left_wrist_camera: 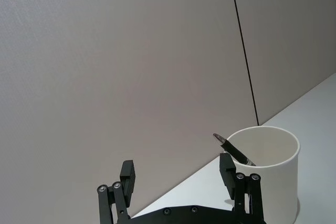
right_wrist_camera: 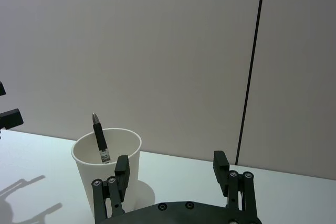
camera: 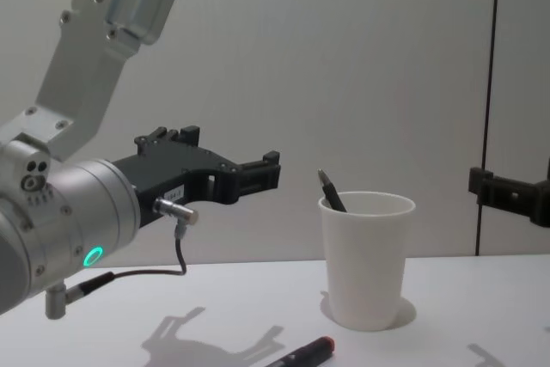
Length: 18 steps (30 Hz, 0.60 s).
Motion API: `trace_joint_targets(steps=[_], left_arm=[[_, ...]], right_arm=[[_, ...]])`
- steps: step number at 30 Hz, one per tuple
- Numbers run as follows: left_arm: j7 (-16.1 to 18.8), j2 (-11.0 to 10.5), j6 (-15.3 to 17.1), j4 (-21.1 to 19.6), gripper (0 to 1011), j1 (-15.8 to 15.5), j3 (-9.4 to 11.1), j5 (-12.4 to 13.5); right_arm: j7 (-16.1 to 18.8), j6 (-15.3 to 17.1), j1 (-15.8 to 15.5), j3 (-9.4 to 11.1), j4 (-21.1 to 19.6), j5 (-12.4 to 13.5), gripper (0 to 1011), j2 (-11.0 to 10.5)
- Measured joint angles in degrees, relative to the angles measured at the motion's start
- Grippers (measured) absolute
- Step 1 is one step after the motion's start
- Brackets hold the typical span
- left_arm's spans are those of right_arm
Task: Place the pen into the pen holder.
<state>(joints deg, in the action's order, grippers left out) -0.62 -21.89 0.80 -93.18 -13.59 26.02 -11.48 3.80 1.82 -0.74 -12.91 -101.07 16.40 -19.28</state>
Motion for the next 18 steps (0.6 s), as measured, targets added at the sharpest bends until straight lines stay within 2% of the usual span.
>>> trace_joint_targets(steps=[11, 18], left_arm=[[-0.41, 0.18, -0.08, 0.03, 1001, -0.04, 0.0, -0.12], [-2.63, 0.2, 0.08, -0.39, 1001, -0.03, 0.0, -0.87]], right_arm=[[-0.02, 0.15, -0.1, -0.01, -0.16, 0.07, 1001, -0.05], [-0.01, 0.15, -0.1, -0.04, -0.16, 0.07, 1001, -0.06]])
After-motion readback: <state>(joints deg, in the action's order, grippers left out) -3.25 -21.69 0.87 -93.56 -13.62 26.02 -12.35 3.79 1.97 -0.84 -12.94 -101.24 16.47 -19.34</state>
